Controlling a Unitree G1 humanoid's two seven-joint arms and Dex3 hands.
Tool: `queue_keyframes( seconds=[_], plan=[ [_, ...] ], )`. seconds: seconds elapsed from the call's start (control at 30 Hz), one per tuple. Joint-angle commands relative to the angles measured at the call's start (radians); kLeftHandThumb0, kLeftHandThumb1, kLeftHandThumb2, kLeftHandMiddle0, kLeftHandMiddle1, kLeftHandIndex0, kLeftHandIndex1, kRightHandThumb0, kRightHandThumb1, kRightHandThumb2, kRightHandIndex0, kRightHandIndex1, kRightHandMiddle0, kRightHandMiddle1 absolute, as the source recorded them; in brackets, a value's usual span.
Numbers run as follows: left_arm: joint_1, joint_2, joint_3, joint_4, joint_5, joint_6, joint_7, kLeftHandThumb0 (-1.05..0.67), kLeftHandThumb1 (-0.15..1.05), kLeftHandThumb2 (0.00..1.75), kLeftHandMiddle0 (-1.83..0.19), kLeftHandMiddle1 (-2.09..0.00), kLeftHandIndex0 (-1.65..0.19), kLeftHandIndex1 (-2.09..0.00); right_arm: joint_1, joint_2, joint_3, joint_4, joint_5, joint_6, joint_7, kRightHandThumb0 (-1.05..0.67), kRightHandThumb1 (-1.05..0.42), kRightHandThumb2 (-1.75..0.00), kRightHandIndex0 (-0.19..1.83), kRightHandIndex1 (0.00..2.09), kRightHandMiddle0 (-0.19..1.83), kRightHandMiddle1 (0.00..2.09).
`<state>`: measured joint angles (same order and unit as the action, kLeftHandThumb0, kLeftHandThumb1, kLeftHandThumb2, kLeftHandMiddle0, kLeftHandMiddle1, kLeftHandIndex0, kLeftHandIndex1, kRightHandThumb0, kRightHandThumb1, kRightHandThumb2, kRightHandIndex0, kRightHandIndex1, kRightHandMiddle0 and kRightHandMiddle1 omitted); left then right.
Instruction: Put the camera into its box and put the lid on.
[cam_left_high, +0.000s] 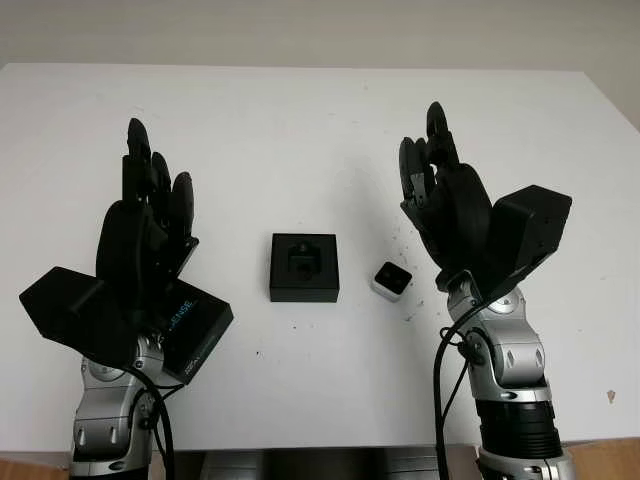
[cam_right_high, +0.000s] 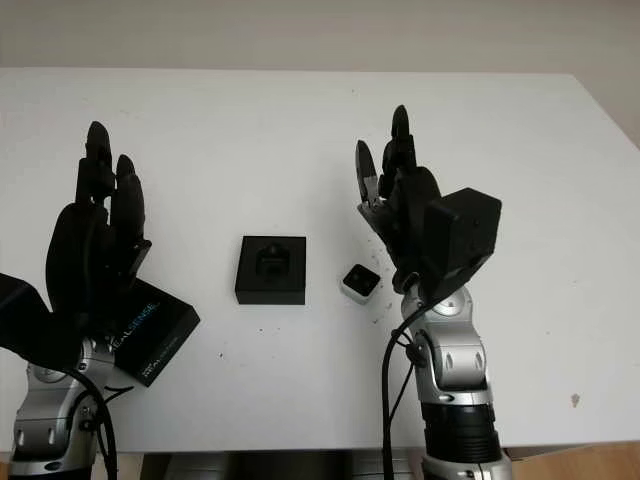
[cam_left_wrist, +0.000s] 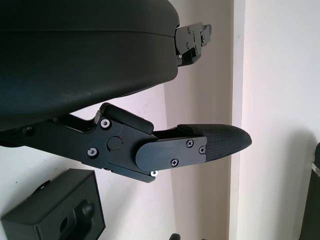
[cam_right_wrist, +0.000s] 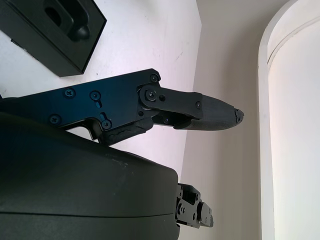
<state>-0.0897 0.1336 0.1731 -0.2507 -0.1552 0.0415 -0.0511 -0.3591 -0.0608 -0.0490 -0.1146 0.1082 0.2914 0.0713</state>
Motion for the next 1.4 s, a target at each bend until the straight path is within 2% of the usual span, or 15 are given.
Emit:
queue_keyframes(
  seconds=[0.0,0.27,0.4,0.5,0.6,0.73,0.8,0.87,0.93,1.07,1.17,1.23,1.37],
  plan=[
    [0.018,-0.008,-0.009,-0.027,0.007,-0.007,0.002,-0.71,1.05,0.55,0.19,0.00,0.19,0.00,0.010,-0.004,-0.001,-0.027,0.006,0.010,0.003,-0.66,-1.05,-0.51,-0.19,0.00,-0.19,0.00],
    [0.004,-0.011,-0.023,-0.011,0.015,0.004,0.005,-0.71,1.05,0.54,0.19,-0.01,0.19,-0.01,0.002,-0.014,-0.006,-0.013,0.014,0.029,0.014,-0.65,-1.05,-0.51,-0.19,0.00,-0.19,0.00],
    [-0.002,-0.010,-0.029,0.000,0.017,-0.004,-0.007,-0.73,1.05,0.55,0.19,0.00,0.19,0.00,-0.013,-0.061,-0.022,-0.007,0.011,-0.001,0.051,-0.67,-1.05,-0.44,-0.19,0.01,-0.17,0.02],
    [0.004,-0.013,-0.027,-0.011,0.022,-0.002,-0.001,-0.74,1.05,0.55,0.19,0.00,0.19,0.00,-0.050,-0.135,-0.041,0.022,0.001,-0.039,0.108,-0.66,-1.05,-0.30,-0.13,0.04,-0.11,0.06],
    [0.010,-0.013,-0.021,-0.018,0.017,-0.005,0.000,-0.72,1.05,0.55,0.19,-0.01,0.19,0.00,-0.102,-0.217,-0.049,0.079,-0.018,-0.083,0.171,-0.67,-1.03,-0.13,0.04,0.13,0.05,0.15],
    [0.012,-0.014,-0.018,-0.031,0.009,0.009,0.003,-0.73,1.05,0.54,0.19,0.00,0.19,0.00,-0.182,-0.351,-0.044,0.172,-0.020,-0.111,0.323,-0.51,-0.92,-0.04,0.14,0.17,0.14,0.25],
    [0.010,-0.017,-0.017,-0.034,0.007,0.014,0.007,-0.72,1.05,0.54,0.19,-0.01,0.19,0.00,-0.222,-0.410,-0.027,0.222,-0.045,-0.147,0.384,-0.43,-0.84,-0.05,0.24,0.19,0.13,0.46],
    [0.009,-0.018,-0.016,-0.036,0.008,0.019,0.011,-0.74,1.05,0.51,0.19,-0.02,0.18,-0.02,-0.250,-0.460,-0.006,0.268,-0.081,-0.212,0.433,-0.40,-0.80,-0.05,0.31,0.20,0.13,0.60],
    [0.006,-0.017,-0.018,-0.036,0.006,0.023,0.009,-0.75,1.05,0.50,0.19,-0.03,0.19,-0.02,-0.283,-0.510,0.021,0.324,-0.127,-0.310,0.479,-0.38,-0.77,-0.05,0.36,0.21,0.17,0.61],
    [0.005,-0.007,-0.020,-0.033,0.006,0.024,-0.007,-0.74,1.05,0.52,0.19,0.00,0.19,0.00,-0.340,-0.583,0.068,0.413,-0.205,-0.467,0.542,-0.33,-0.72,-0.05,0.45,0.20,0.31,0.48],
    [0.004,-0.007,-0.018,-0.032,0.004,0.028,-0.010,-0.74,1.05,0.53,0.19,0.00,0.19,0.00,-0.365,-0.625,0.115,0.443,-0.299,-0.604,0.537,-0.35,-0.69,-0.05,0.50,0.19,0.41,0.41],
    [0.004,-0.009,-0.017,-0.033,0.004,0.031,-0.009,-0.74,1.05,0.53,0.19,0.00,0.19,0.00,-0.377,-0.645,0.138,0.453,-0.339,-0.662,0.544,-0.31,-0.69,-0.05,0.54,0.17,0.50,0.30],
    [0.009,-0.005,-0.015,-0.035,0.004,0.033,-0.012,-0.73,1.05,0.53,0.19,0.00,0.19,0.00,-0.405,-0.690,0.190,0.475,-0.429,-0.815,0.551,-0.30,-0.73,-0.06,0.54,0.14,0.55,0.22]
  ],
)
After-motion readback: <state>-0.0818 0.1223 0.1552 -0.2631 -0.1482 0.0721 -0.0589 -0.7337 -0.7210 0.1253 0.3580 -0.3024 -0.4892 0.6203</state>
